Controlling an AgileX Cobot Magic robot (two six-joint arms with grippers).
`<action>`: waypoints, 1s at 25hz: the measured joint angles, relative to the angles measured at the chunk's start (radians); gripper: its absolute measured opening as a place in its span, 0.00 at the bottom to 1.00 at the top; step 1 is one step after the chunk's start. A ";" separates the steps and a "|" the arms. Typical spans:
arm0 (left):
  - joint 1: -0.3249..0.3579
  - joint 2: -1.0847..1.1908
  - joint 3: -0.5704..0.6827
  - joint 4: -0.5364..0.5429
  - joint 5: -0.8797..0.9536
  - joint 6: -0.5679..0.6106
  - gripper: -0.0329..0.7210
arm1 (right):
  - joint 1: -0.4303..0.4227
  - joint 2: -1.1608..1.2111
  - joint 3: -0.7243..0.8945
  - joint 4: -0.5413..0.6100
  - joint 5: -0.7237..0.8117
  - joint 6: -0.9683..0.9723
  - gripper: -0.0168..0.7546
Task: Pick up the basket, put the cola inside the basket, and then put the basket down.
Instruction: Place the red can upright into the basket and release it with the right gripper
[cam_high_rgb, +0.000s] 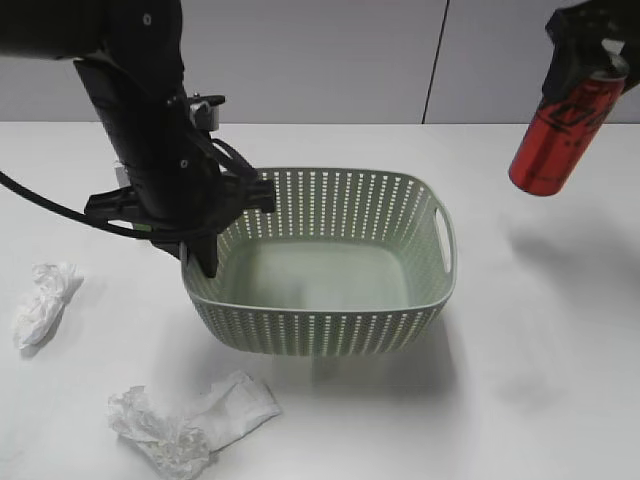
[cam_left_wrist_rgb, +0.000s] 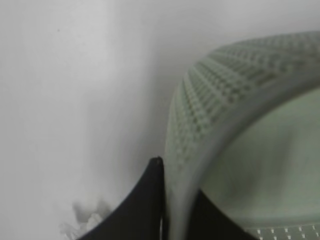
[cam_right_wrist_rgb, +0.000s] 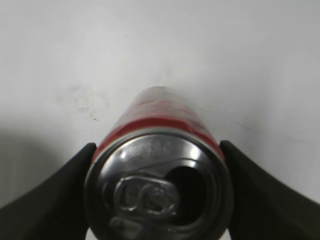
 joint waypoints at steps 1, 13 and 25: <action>0.000 0.011 0.000 0.000 -0.001 0.000 0.04 | 0.001 -0.032 0.000 0.021 0.003 -0.005 0.69; 0.000 0.046 0.000 0.000 -0.041 0.000 0.04 | 0.312 -0.238 0.000 0.102 0.047 -0.015 0.68; 0.001 0.046 0.000 -0.003 -0.009 0.000 0.04 | 0.486 -0.114 0.211 0.054 -0.152 0.044 0.69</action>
